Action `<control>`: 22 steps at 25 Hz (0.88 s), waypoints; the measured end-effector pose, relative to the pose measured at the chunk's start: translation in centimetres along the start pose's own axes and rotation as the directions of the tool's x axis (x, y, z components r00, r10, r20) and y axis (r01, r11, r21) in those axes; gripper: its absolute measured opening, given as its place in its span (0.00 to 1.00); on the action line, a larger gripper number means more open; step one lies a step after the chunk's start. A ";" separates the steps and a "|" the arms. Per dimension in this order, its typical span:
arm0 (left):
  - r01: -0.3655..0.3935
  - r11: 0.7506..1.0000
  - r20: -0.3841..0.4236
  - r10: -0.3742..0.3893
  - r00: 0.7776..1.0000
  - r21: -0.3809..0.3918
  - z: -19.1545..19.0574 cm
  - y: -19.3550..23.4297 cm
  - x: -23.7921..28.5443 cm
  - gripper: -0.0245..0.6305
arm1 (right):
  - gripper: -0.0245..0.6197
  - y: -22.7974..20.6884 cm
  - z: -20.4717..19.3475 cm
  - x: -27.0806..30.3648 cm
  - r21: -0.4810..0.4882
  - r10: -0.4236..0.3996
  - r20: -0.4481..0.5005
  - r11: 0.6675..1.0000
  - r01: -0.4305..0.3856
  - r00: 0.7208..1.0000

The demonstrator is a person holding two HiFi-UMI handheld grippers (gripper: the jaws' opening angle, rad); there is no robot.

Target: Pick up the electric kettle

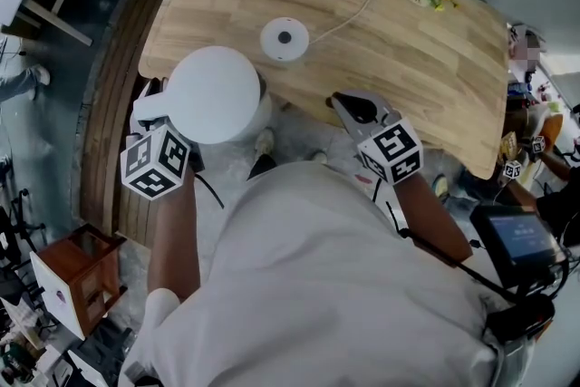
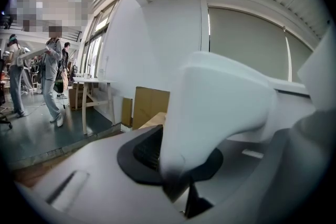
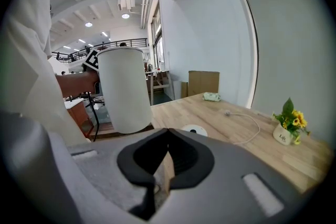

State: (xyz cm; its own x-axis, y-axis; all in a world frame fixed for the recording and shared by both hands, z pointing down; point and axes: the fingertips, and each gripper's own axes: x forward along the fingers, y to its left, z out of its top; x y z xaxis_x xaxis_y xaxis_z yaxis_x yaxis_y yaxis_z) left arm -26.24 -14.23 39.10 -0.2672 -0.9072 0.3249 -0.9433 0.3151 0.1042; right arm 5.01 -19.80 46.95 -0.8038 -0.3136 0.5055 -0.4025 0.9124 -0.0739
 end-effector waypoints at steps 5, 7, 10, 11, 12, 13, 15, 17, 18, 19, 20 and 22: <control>0.007 1.000 -0.002 -0.007 1.000 0.005 0.2 -0.2 0.2 0.13 | 0.04 0.1 0.1 0.1 0.001 -0.002 0.001 1.000 0.002 1.000; 0.008 1.000 0.000 -0.008 1.000 0.008 0.3 -0.2 0.3 0.13 | 0.04 0.1 0.2 0.1 0.000 -0.003 0.000 1.000 0.003 1.000; 0.013 1.000 0.002 -0.013 1.000 0.011 0.4 -0.5 0.5 0.13 | 0.04 0.0 0.1 0.0 0.000 -0.005 0.001 1.000 0.005 1.000; 0.014 1.000 0.003 -0.014 1.000 0.012 0.4 -0.5 0.5 0.13 | 0.04 0.0 0.2 0.0 -0.001 -0.005 0.002 1.000 0.005 1.000; 0.015 1.000 0.002 -0.015 1.000 0.012 0.4 -0.6 0.5 0.13 | 0.04 0.0 0.2 0.0 -0.001 -0.005 0.003 1.000 0.005 1.000; 0.015 1.000 0.001 -0.015 1.000 0.012 0.4 -0.6 0.5 0.13 | 0.04 0.0 0.2 0.0 -0.002 -0.004 0.005 1.000 0.004 1.000; 0.016 1.000 0.001 -0.016 1.000 0.013 0.3 -0.8 0.5 0.13 | 0.04 0.1 0.2 0.0 -0.003 -0.003 0.007 1.000 0.003 1.000; 0.017 1.000 0.002 -0.017 1.000 0.014 0.3 -0.9 0.5 0.13 | 0.04 0.1 0.2 -0.1 -0.003 -0.002 0.007 1.000 0.002 1.000; 0.017 1.000 0.001 -0.017 1.000 0.014 0.3 -0.9 0.5 0.13 | 0.04 0.1 0.1 -0.1 -0.004 -0.002 0.006 1.000 0.002 1.000; 0.018 1.000 0.000 -0.018 1.000 0.014 0.3 -0.9 0.5 0.13 | 0.04 0.2 0.1 -0.1 -0.004 -0.001 0.005 1.000 0.001 1.000; 0.019 1.000 0.000 -0.019 1.000 0.013 0.3 -0.9 0.6 0.13 | 0.04 0.2 0.1 -0.1 -0.004 -0.001 0.003 1.000 0.001 1.000; 0.022 1.000 -0.002 -0.022 1.000 0.011 0.3 -1.0 0.7 0.13 | 0.04 0.2 0.1 -0.1 -0.005 -0.003 0.000 1.000 0.003 1.000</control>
State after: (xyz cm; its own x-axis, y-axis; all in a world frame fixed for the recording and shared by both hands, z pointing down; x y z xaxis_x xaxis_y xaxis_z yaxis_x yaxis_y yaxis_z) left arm -25.57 -15.25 38.92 -0.2463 -0.9131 0.3248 -0.9511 0.2922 0.1004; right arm 4.93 -19.61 46.85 -0.8023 -0.3167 0.5061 -0.4033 0.9125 -0.0683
